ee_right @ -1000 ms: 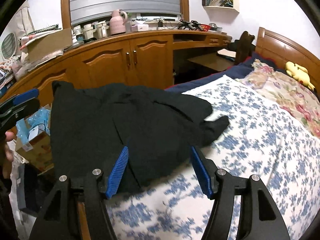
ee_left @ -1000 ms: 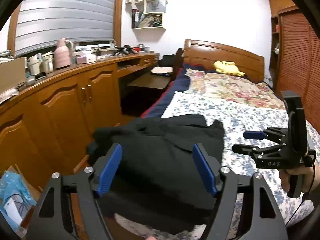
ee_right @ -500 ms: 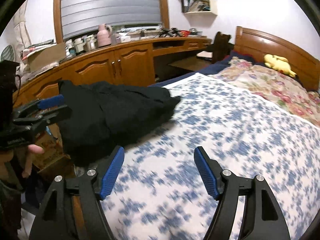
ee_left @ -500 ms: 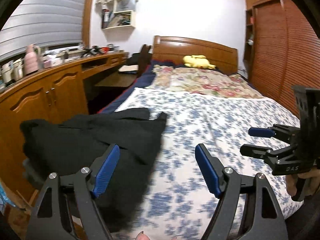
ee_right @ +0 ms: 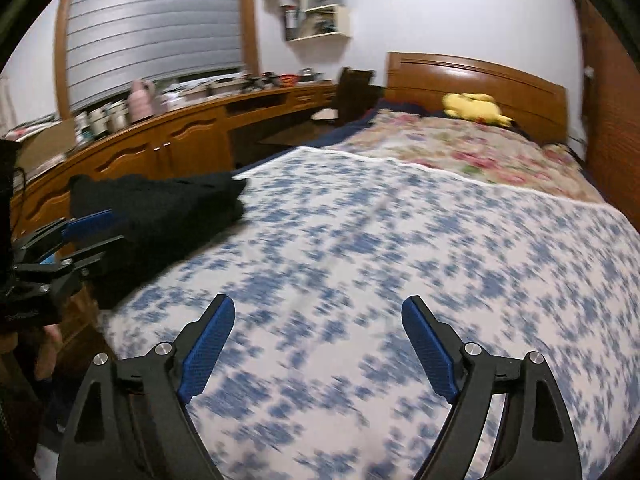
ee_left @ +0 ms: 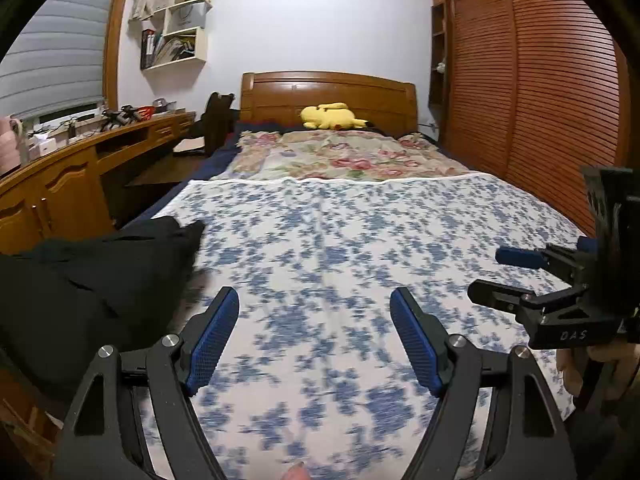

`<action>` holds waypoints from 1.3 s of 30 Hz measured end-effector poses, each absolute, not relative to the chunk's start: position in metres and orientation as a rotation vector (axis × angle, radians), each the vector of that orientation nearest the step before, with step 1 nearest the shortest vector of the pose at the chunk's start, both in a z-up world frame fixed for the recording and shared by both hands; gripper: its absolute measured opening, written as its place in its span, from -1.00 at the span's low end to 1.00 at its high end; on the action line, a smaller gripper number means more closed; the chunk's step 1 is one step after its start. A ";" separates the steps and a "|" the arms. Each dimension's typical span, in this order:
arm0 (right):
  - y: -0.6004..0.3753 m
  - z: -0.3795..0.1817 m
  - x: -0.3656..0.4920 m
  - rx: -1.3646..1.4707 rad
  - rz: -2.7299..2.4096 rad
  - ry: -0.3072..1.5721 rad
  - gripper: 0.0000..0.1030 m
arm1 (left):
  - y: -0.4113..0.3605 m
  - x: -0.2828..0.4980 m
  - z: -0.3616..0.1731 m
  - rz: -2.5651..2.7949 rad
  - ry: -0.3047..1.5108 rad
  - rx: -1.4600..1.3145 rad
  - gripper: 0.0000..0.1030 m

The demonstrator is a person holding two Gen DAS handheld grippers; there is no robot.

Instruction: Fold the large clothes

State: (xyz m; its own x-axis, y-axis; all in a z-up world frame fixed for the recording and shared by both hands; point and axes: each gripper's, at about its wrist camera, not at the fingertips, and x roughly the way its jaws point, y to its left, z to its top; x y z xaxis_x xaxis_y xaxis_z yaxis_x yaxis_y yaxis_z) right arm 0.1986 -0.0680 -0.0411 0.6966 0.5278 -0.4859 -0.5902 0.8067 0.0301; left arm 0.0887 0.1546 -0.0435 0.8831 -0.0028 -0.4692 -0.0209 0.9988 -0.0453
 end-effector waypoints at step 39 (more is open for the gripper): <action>-0.256 0.042 -0.020 0.052 0.302 0.257 0.74 | 0.002 0.025 0.038 -0.095 0.385 -0.022 0.53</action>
